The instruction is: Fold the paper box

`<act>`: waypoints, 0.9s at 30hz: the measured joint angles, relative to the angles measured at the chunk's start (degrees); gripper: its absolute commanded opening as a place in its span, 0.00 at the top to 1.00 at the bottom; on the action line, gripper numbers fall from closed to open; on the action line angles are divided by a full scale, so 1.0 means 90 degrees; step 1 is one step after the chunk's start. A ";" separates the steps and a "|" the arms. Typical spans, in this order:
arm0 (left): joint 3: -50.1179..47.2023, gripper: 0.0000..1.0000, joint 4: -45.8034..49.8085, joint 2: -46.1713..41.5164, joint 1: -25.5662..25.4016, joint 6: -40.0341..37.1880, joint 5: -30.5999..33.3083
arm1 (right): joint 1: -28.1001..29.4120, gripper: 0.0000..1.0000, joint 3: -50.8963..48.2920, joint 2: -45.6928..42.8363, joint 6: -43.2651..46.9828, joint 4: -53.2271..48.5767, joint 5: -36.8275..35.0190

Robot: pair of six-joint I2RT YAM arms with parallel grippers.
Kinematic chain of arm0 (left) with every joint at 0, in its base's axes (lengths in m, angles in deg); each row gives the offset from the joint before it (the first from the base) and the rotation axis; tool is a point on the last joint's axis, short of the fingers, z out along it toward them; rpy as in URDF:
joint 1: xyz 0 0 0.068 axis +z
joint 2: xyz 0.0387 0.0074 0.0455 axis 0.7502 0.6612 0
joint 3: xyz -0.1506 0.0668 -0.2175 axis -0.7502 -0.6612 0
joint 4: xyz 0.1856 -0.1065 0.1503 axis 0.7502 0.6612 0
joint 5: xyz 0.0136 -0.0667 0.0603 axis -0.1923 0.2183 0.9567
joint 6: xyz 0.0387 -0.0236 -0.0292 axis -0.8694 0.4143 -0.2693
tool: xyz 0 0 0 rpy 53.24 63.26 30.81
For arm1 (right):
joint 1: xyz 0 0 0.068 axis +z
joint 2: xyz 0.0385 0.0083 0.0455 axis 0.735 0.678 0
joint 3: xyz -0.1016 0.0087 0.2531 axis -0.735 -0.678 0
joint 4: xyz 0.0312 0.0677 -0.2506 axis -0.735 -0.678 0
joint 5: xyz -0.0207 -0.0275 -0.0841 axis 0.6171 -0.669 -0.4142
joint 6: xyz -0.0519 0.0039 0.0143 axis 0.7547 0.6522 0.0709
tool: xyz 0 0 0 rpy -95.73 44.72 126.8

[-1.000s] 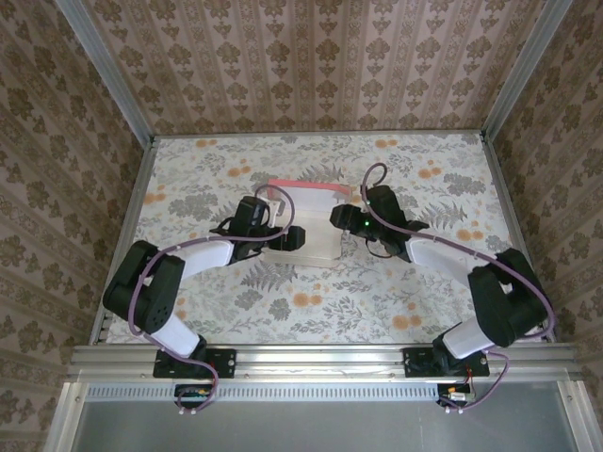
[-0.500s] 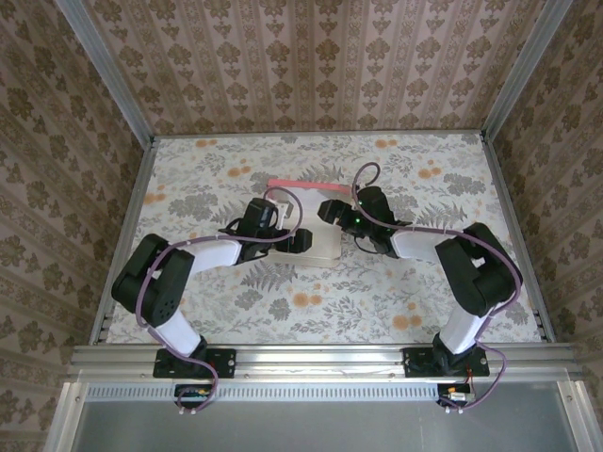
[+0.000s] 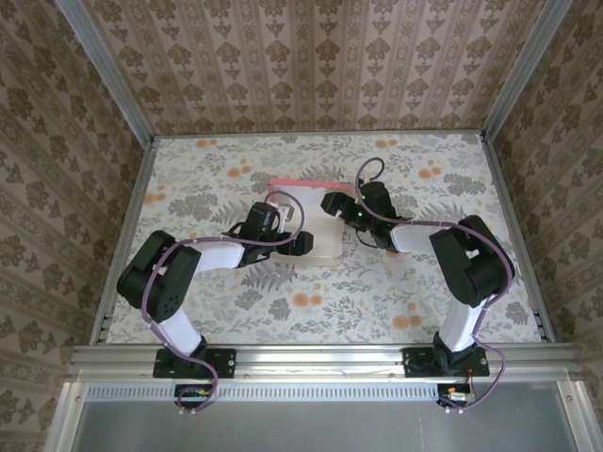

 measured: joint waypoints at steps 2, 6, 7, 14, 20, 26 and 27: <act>0.0000 0.00 -0.0034 0.0007 -0.0049 0.0015 0.0041 | -0.0046 0.16 0.0000 0.0029 0.0066 0.0002 -0.0012; -0.0002 0.00 -0.0056 0.0012 -0.0138 0.0029 0.0109 | -0.0114 0.16 0.0002 0.0032 0.0216 0.0005 -0.0109; -0.0010 0.00 -0.0066 0.0012 -0.0163 0.0032 0.0136 | -0.0131 0.16 0.0002 0.0032 0.0267 0.0002 -0.0131; -0.0068 0.00 -0.0148 0.0012 -0.0250 0.0032 0.0270 | -0.0236 0.16 0.0068 0.0046 0.0568 -0.0153 -0.0250; -0.0078 0.00 -0.0170 0.0012 -0.0308 0.0032 0.0328 | -0.0284 0.16 0.0114 0.0075 0.0641 -0.0279 -0.0374; -0.0078 0.00 -0.0175 0.0012 -0.0369 0.0080 0.0369 | -0.0284 0.16 0.0165 0.0316 0.0636 -0.0289 -0.0449; -0.0078 0.00 -0.0175 0.0012 -0.0384 0.0087 0.0374 | -0.0284 0.16 0.0165 0.0352 0.0634 -0.0291 -0.0466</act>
